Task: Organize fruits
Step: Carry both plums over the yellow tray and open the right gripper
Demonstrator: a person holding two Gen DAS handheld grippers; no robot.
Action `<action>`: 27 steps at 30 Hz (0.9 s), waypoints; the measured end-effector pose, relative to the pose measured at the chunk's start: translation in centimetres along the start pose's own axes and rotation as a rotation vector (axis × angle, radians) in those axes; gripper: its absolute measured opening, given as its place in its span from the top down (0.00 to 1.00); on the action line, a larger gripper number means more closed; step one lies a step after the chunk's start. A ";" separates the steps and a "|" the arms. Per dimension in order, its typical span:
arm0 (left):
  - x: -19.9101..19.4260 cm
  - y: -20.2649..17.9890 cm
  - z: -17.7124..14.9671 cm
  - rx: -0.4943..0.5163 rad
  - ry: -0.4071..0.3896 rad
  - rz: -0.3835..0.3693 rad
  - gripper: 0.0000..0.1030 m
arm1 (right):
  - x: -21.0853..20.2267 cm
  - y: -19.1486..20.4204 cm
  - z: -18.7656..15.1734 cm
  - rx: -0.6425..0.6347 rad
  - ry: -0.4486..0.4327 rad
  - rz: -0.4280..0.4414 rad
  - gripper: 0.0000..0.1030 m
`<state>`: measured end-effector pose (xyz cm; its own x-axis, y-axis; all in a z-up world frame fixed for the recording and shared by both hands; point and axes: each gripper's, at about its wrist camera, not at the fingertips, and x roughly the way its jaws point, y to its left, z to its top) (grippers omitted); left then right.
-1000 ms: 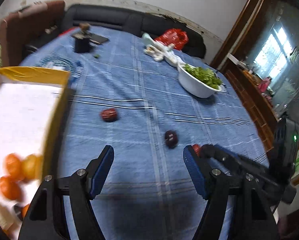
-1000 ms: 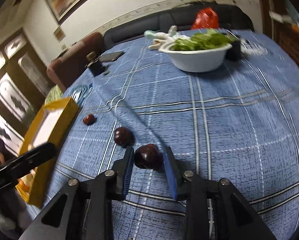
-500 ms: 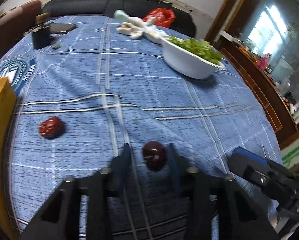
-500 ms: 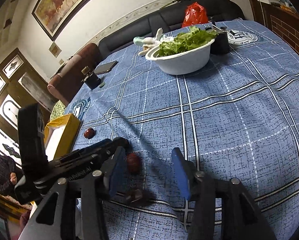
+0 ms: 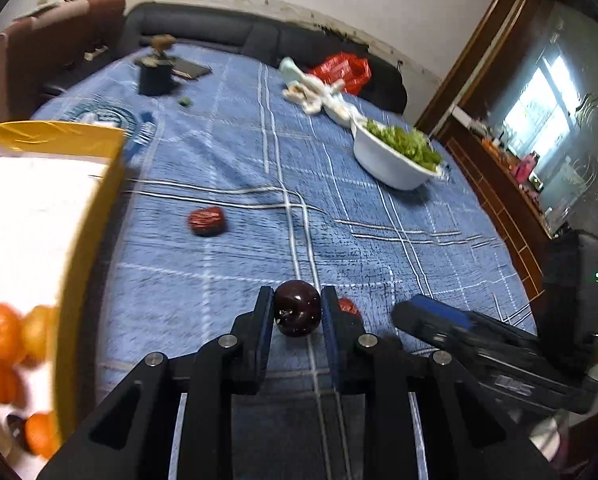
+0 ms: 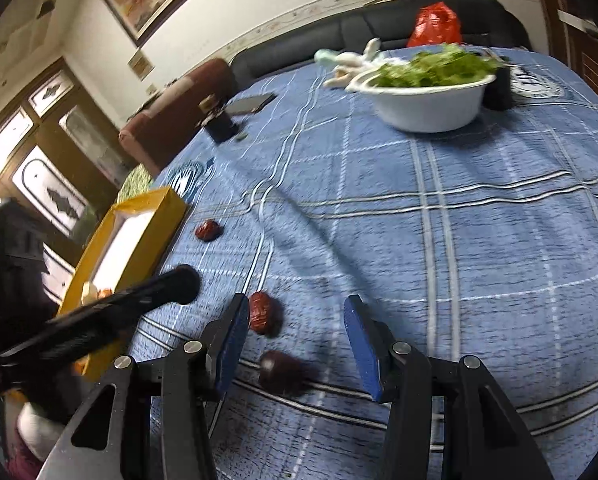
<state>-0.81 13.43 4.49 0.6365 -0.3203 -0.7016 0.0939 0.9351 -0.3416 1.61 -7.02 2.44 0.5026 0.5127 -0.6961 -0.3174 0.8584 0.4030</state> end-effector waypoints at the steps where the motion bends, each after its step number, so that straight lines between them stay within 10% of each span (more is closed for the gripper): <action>1: -0.6 0.1 -0.2 0.001 -0.013 0.007 0.78 | 0.3 0.4 -0.1 -0.015 0.006 -0.001 0.48; 10: -4.3 2.3 -3.4 -0.016 -0.042 0.081 0.78 | 4.6 4.7 -0.4 -0.180 0.069 -0.122 0.48; 13: -5.6 3.4 -4.0 -0.043 -0.051 0.102 0.78 | 4.4 5.6 -1.0 -0.226 0.065 -0.164 0.77; 15: -6.8 4.1 -4.2 -0.059 -0.068 0.112 0.78 | 4.0 6.1 -1.4 -0.260 0.046 -0.191 0.79; 23: -12.1 7.5 -3.9 -0.125 -0.159 0.140 0.78 | 1.6 7.0 -1.6 -0.244 -0.036 -0.165 0.80; 27: -14.2 9.8 -3.9 -0.168 -0.199 0.157 0.78 | 1.0 7.9 -1.5 -0.162 0.014 0.023 0.79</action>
<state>-11.92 26.56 8.71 0.7722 -0.1222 -0.6235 -0.1350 0.9274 -0.3490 -1.58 0.24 4.04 0.4825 0.5308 -0.6968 -0.4547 0.8317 0.3187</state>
